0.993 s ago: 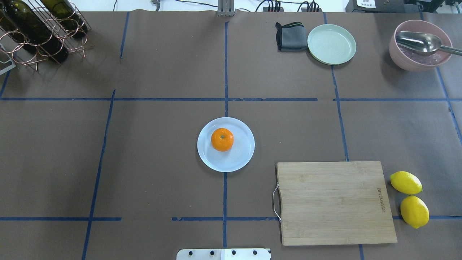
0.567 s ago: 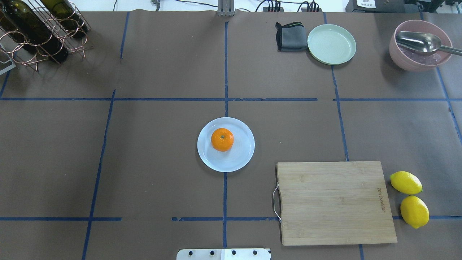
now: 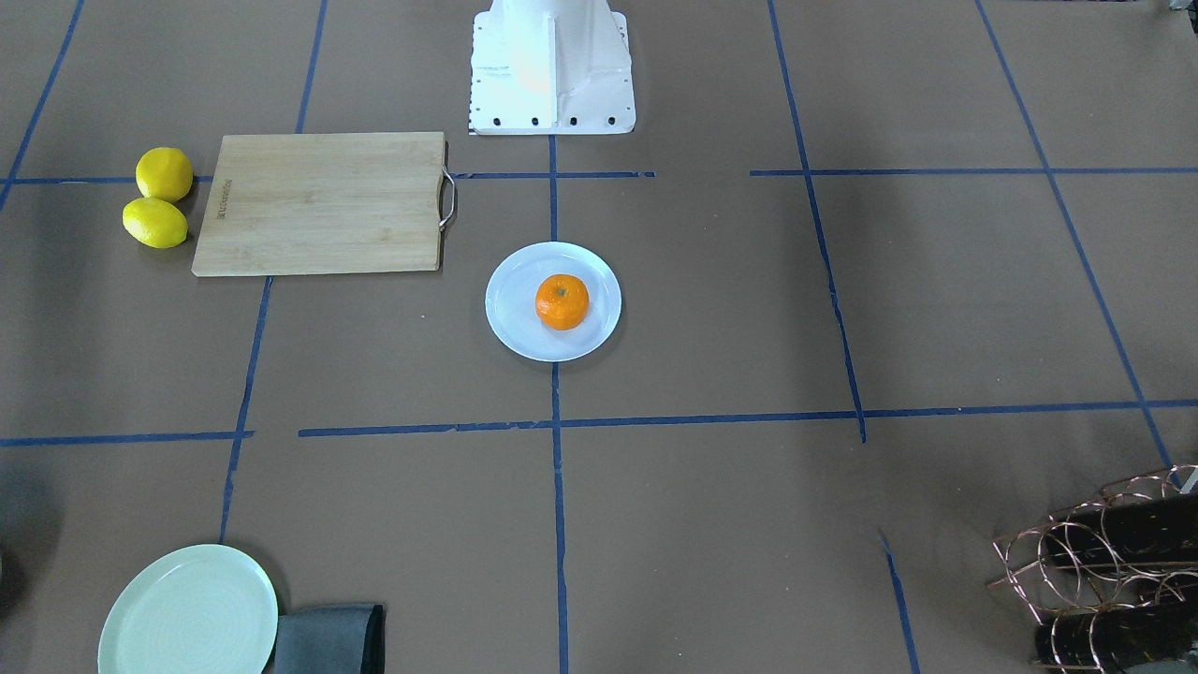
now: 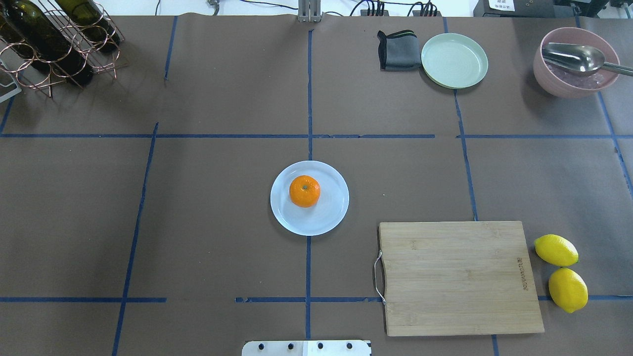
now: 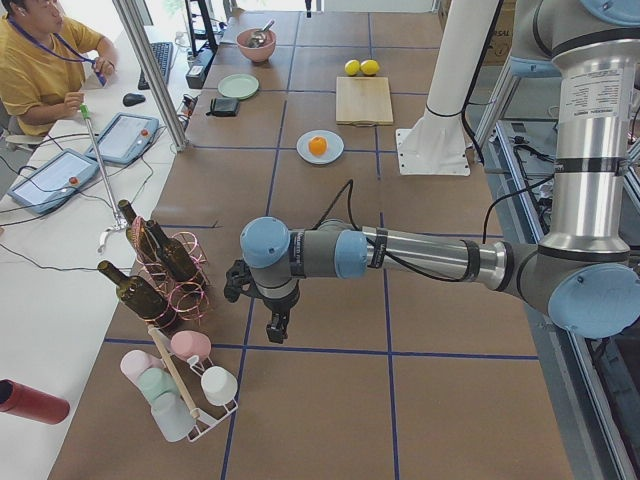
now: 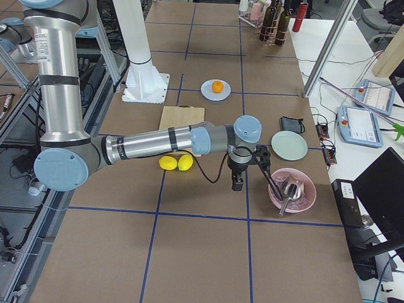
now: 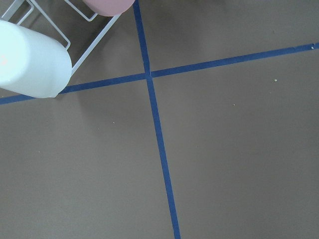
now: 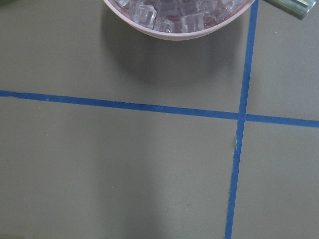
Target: Pick orange to plate
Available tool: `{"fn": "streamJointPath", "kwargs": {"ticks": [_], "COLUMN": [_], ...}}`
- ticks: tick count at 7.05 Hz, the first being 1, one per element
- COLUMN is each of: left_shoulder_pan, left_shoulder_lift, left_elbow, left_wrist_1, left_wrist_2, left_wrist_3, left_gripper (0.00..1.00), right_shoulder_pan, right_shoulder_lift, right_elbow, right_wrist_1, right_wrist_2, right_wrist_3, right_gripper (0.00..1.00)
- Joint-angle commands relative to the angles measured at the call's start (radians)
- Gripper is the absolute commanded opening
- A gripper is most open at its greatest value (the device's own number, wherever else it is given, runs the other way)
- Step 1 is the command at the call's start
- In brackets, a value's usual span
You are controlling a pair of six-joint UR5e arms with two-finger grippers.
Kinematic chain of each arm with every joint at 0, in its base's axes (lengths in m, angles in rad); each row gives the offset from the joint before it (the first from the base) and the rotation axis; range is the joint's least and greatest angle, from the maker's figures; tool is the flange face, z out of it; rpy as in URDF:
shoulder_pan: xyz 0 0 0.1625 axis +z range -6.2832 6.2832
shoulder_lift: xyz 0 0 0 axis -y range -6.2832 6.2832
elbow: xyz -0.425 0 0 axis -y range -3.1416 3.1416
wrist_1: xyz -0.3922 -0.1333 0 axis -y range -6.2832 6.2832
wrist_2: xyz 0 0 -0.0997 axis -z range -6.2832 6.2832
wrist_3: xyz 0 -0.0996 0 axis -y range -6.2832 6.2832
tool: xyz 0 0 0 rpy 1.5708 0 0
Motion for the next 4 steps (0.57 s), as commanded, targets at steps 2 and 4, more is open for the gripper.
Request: {"fn": "streamJointPath", "kwargs": {"ticks": [2, 4], "left_shoulder_pan": [-0.007, -0.007], "left_shoulder_lift": [0.011, -0.006], "left_elbow": [0.029, 0.028], "left_wrist_1": [-0.005, -0.005], "left_wrist_2": [-0.047, -0.042], "left_wrist_3": [-0.004, -0.005], "left_gripper": [1.00, 1.00], "right_shoulder_pan": [0.001, 0.001], "right_shoulder_lift": [-0.012, -0.010], "right_elbow": [0.002, -0.001], "right_wrist_1": [0.003, 0.005], "right_wrist_2": [0.001, 0.001], "right_wrist_3": [0.001, 0.003], "right_gripper": [1.00, 1.00]}}
